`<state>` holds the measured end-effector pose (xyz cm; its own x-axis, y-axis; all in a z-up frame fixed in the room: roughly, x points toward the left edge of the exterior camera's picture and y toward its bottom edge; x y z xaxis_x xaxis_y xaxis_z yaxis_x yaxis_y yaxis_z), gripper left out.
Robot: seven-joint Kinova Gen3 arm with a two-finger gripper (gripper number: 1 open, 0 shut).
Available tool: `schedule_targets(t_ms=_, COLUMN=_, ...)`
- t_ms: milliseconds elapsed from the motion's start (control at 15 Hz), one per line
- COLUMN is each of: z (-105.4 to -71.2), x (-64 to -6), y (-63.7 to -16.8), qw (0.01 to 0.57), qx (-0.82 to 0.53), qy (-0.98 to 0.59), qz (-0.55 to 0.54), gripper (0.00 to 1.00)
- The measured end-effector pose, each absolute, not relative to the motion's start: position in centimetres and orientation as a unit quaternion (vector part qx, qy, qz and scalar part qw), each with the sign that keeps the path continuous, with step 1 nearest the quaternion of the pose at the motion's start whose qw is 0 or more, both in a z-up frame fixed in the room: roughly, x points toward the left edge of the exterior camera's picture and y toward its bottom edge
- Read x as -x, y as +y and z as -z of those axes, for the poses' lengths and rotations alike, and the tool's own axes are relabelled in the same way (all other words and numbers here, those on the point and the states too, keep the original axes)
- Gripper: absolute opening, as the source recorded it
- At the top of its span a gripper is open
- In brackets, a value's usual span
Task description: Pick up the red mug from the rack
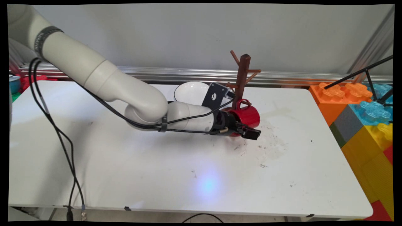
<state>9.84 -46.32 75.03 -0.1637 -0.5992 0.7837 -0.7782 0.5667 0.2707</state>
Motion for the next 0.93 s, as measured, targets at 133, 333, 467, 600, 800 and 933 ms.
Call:
schedule_targets(t_ms=133, z=-74.7, x=-9.5, y=-46.7, qw=0.461, qx=-0.455, qy=-0.755, qz=-0.098, gripper=1.0)
schedule_targets(t_ms=333, z=-74.3, x=-9.2, y=-47.2, qw=0.462, qx=-0.456, qy=-0.754, qz=-0.1, gripper=1.0)
schedule_targets(t_ms=467, z=-73.9, x=-9.0, y=-47.5, qw=0.462, qx=-0.455, qy=-0.755, qz=-0.102, gripper=0.0)
schedule_targets(t_ms=600, z=-73.7, x=-8.9, y=-47.6, qw=0.462, qx=-0.454, qy=-0.755, qz=-0.104, gripper=0.0)
schedule_targets(t_ms=800, z=-73.6, x=-8.7, y=-48.0, qw=0.464, qx=-0.45, qy=-0.755, qz=-0.107, gripper=0.0)
schedule_targets(t_ms=933, z=-73.6, x=-8.7, y=-48.1, qw=0.467, qx=-0.447, qy=-0.755, qz=-0.11, gripper=0.0)
